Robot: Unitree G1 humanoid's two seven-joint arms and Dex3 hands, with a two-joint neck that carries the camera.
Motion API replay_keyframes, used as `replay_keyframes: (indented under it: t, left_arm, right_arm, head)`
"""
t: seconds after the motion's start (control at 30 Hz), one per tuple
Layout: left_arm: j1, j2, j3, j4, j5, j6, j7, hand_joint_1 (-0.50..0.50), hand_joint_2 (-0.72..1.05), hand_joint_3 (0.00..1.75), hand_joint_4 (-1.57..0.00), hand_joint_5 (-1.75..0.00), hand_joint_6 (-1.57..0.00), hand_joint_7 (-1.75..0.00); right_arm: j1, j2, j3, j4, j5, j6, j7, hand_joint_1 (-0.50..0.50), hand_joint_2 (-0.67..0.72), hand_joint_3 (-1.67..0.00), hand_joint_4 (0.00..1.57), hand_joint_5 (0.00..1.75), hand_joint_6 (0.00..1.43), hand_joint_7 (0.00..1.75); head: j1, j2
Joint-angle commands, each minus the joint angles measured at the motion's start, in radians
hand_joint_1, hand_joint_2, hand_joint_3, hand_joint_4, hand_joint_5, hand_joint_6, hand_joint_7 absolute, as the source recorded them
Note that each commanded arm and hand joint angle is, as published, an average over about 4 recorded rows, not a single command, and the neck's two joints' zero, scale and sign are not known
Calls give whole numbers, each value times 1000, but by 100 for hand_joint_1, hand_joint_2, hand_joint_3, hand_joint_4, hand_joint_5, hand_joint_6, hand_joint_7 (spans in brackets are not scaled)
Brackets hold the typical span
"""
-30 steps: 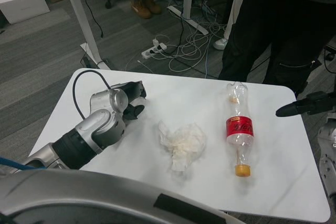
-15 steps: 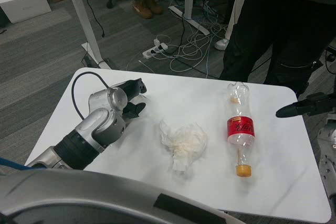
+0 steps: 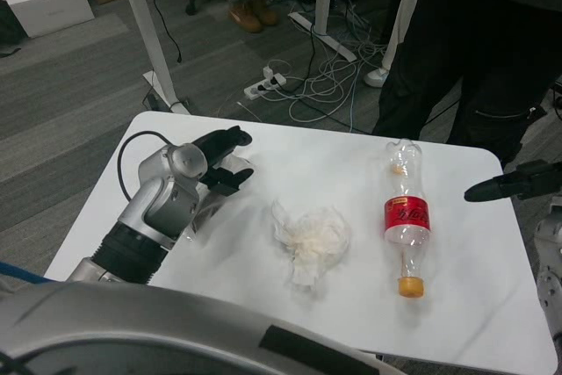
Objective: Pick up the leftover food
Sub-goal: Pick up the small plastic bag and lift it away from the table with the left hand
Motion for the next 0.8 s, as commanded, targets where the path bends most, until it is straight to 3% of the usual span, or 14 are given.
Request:
replay_keyframes:
  t: [0.03,0.17,0.23,0.3,0.4,0.53,0.63,0.67,0.8]
  left_arm:
    - [54,2,26,-19,-73,72,-52,-50,87,98,-26,-62,0,-35]
    - [46,65,36,-111,-116,135,-56,-50,105,148,-7,-67,0,-35]
    - [45,79,63,-149,-154,142,-55,-50,105,159,-2,-72,0,-35]
    - [47,87,120,-189,-231,145,-51,-50,105,164,0,-77,0,-33]
    - [54,96,184,-225,-318,147,-46,-50,105,172,0,-103,0,-26]
    - [57,159,202,-289,-360,203,-44,-50,105,168,0,-131,0,-21]
    - [58,205,164,-308,-367,242,-51,-50,105,170,0,-144,0,-21]
    - [59,215,148,-310,-368,247,-54,-50,105,159,0,-146,0,-21]
    - [59,221,123,-310,-367,247,-76,-50,105,52,0,-154,0,-21]
  right_arm:
    - [13,-6,-2,-15,6,-11,-2,-46,53,0,0,0,0,0]
    - [12,-6,-2,-12,6,-9,-1,-46,53,0,0,0,0,0]
    - [12,-5,-1,-9,6,-9,-1,-46,53,0,0,0,0,0]
    - [12,-5,-1,-6,6,-9,-1,-46,53,0,0,0,0,0]
    - [12,-6,-1,-4,6,-9,-1,-46,53,0,0,0,0,0]
    - [12,-6,-1,-2,6,-9,-1,-46,53,0,0,0,0,0]
    - [12,-6,-2,-2,6,-7,-1,-46,53,0,0,0,0,0]
    - [12,-7,-2,-2,6,-6,-1,-46,53,0,0,0,0,0]
    - [12,-7,-13,3,6,6,-2,-46,53,0,0,0,0,0]
  head:
    - [5,-4]
    - [6,-4]
    - [11,-10]
    - [18,-20]
    - [19,-22]
    - [25,-30]
    - [32,-39]
    - [35,-42]
    - [38,-49]
